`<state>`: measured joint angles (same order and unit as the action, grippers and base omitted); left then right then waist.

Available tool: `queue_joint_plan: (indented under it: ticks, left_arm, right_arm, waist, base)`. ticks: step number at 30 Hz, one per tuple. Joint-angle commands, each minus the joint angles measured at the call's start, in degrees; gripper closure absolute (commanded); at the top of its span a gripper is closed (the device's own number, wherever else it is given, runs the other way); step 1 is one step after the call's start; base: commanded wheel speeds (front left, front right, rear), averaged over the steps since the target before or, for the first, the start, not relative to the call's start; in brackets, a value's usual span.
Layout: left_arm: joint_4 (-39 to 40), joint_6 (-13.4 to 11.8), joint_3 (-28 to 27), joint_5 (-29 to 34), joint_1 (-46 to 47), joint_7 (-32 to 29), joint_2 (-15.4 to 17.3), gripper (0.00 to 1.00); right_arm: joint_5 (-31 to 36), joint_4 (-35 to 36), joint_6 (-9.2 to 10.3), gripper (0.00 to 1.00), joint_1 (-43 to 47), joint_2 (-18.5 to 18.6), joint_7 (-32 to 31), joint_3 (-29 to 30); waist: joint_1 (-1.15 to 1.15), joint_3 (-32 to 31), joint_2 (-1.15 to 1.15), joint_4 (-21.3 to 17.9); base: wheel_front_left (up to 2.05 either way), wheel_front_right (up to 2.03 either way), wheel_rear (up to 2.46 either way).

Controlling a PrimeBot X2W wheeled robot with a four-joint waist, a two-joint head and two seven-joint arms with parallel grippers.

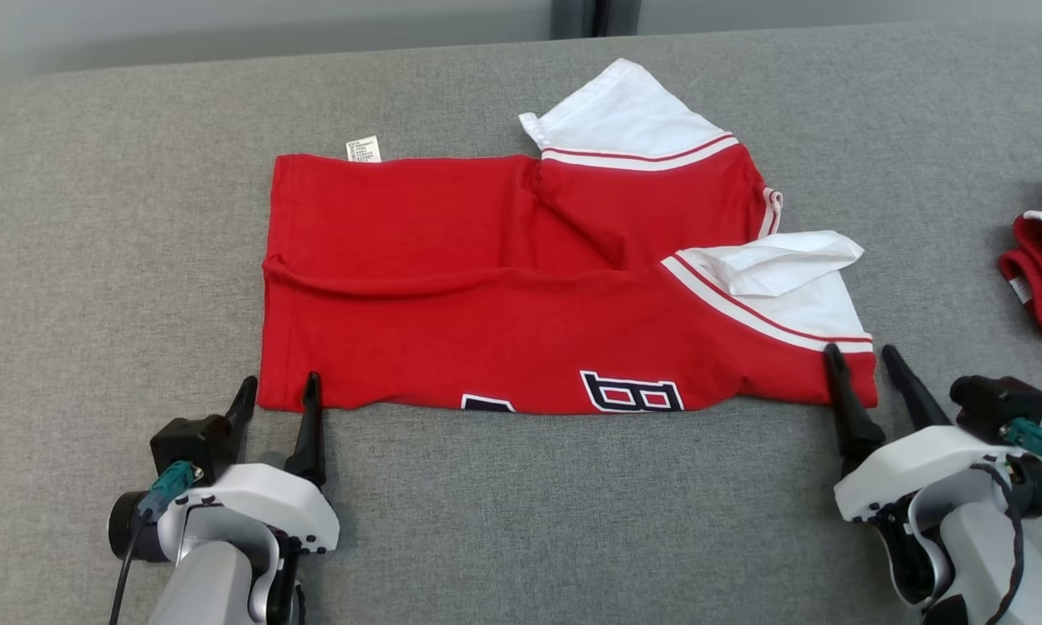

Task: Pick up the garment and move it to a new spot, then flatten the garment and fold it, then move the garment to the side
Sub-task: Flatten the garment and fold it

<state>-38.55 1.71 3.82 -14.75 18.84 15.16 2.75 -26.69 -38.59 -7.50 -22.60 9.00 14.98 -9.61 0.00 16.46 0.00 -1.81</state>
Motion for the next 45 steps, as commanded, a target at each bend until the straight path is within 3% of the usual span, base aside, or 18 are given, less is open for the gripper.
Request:
queue_joint_plan:
  ticks: [1,4,5,6,7,8,9,10,11,12,16,21,29,37,38,39,40,45]
  left_arm:
    - [-0.3,-0.3,0.0,-0.4,0.6,0.0,0.3,0.00]
    - [-2.8,-0.2,1.1,-0.6,1.6,-0.1,0.2,0.00]
    - [-4.1,-0.2,1.5,-0.6,1.9,-0.1,0.2,0.07]
    - [-5.1,0.0,2.0,-0.6,2.1,-0.3,0.2,0.25]
    - [-5.9,0.3,2.2,-1.0,2.4,-0.3,0.2,0.52]
    - [-6.6,0.4,2.5,-0.9,2.6,-0.3,0.2,0.71]
    - [-7.3,0.7,2.8,-1.3,2.8,-0.4,0.1,1.00]
    - [-7.9,1.0,3.0,-1.5,2.8,-0.4,0.1,1.00]
    - [-8.5,1.2,3.3,-1.5,2.8,-0.4,0.1,1.00]
    - [-9.0,1.4,3.6,-1.5,2.9,-0.4,0.0,1.00]
    - [-9.1,2.3,4.1,-1.9,2.6,-0.4,0.1,1.00]
    - [-7.1,1.2,2.4,-2.4,0.5,-0.2,0.4,1.00]
    - [-5.4,0.5,-0.7,-1.4,-9.2,0.0,0.5,1.00]
    - [-4.8,1.1,-2.4,-0.2,-15.8,0.0,0.6,1.00]
    - [-4.7,1.1,-2.5,-0.2,-16.0,0.0,0.5,1.00]
    - [-4.5,1.2,-2.5,-0.4,-16.1,0.0,0.6,0.69]
    - [-4.0,1.2,-2.5,-0.5,-15.9,0.0,0.6,0.00]
    - [-2.3,1.2,-1.8,-0.5,-14.5,0.0,0.3,0.00]
  right_arm:
    - [-0.1,-0.7,0.02,0.00,0.2,0.2,0.3,0.0]
    - [-0.7,-3.1,0.02,0.00,-0.9,-0.4,-0.1,-1.8]
    - [-0.9,-3.9,0.02,0.00,-1.1,-0.7,-0.5,-2.5]
    - [-1.1,-4.6,0.02,0.00,-1.1,-1.0,-1.0,-3.4]
    - [-1.5,-5.0,0.02,0.00,-1.2,-1.2,-1.2,-4.3]
    - [-1.8,-5.3,0.01,0.00,-1.2,-1.2,-1.7,-5.4]
    - [-2.3,-5.6,-0.05,0.00,-1.3,-1.2,-1.9,-6.3]
    - [-2.7,-5.9,-0.05,0.25,-1.3,-0.9,-2.0,-7.1]
    - [-2.7,-6.1,-0.05,0.67,-1.2,-0.6,-2.2,-8.1]
    - [-3.3,-6.3,-0.05,1.00,-1.1,-0.5,-2.2,-8.6]
    - [-5.1,-7.0,0.10,1.00,-1.3,1.4,-1.3,-8.5]
    - [-6.6,-8.0,0.17,1.00,-1.2,2.0,-0.4,-8.4]
    - [-9.9,-10.0,0.16,1.00,4.2,2.2,0.1,-9.3]
    - [-13.6,-8.4,0.16,1.00,9.9,2.9,-0.5,-11.5]
    - [-13.9,-8.3,0.16,0.84,10.3,3.0,-0.6,-11.6]
    - [-14.0,-8.1,0.16,0.50,10.4,3.0,-0.5,-11.6]
    - [-14.2,-7.9,0.14,0.00,10.3,2.9,-0.6,-11.7]
    - [-13.7,-7.0,0.02,0.00,8.6,2.6,-0.2,-11.3]
  waist:
    - [0.00,0.1,0.00,-0.1]
    - [0.00,0.6,0.00,-0.1]
    - [0.00,0.7,0.00,0.0]
    - [0.00,0.8,0.00,0.0]
    - [0.00,0.8,0.00,0.1]
    - [0.00,0.9,0.00,0.2]
    - [0.00,0.9,0.00,0.2]
    - [0.00,0.8,0.00,0.3]
    - [0.00,0.8,0.00,0.3]
    - [0.00,0.7,0.00,0.3]
    - [0.00,-0.3,0.00,0.5]
    - [0.00,-3.2,0.00,0.9]
    - [0.00,-12.1,0.00,2.9]
    - [0.00,-15.7,0.00,4.0]
    - [0.00,-15.7,0.00,4.0]
    - [0.00,-15.6,0.00,4.1]
    - [0.00,-15.5,0.00,4.2]
    - [0.00,-14.8,0.00,4.4]
  base:
    - [0.00,0.00,0.00]
    - [0.00,0.00,0.00]
    - [0.00,0.00,0.00]
    - [0.00,0.00,0.00]
    - [0.00,0.00,0.00]
    - [0.00,0.00,0.00]
    - [0.00,0.00,0.00]
    - [0.00,0.00,0.00]
    - [0.00,0.00,0.00]
    - [0.00,0.00,0.00]
    - [0.00,0.00,0.00]
    - [0.00,0.00,0.00]
    - [0.00,0.00,0.00]
    - [0.00,0.00,0.00]
    - [0.00,0.00,0.00]
    - [0.00,0.00,0.00]
    - [0.00,0.00,0.00]
    - [0.00,0.00,0.00]
